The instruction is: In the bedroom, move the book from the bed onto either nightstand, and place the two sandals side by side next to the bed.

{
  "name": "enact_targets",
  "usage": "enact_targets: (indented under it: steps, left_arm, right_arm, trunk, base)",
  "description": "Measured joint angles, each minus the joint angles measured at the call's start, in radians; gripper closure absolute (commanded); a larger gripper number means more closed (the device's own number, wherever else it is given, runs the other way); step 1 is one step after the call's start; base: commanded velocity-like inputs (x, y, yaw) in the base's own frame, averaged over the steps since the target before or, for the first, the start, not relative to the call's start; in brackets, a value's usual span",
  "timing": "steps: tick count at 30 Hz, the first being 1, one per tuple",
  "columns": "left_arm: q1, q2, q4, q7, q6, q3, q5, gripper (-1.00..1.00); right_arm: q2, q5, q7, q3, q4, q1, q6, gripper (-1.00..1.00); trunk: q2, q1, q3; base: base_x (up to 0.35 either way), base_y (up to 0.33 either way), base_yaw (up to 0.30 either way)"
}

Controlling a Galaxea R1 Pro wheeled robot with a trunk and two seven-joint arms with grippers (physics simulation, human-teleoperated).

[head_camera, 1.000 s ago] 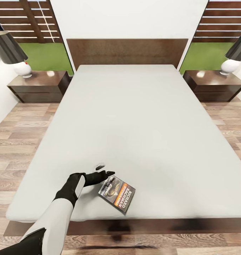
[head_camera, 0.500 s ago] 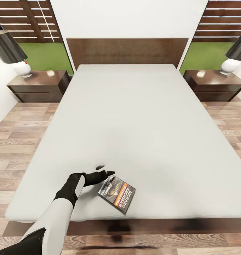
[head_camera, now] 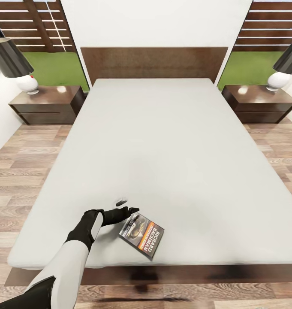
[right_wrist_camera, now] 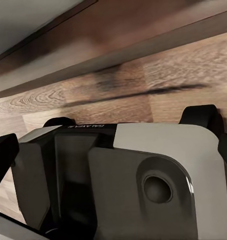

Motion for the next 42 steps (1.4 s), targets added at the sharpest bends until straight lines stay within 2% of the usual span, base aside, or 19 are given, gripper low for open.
enact_targets:
  steps: [42]
  left_arm:
    - [0.0, 0.0, 0.0, 0.0, 0.0, 0.0, 0.0, -1.0]
  right_arm:
    - [0.0, 0.0, 0.0, 0.001, 0.0, 0.0, 0.0, -1.0]
  trunk:
    - [0.0, 0.0, 0.0]
  base:
    - [0.0, 0.0, -0.046]
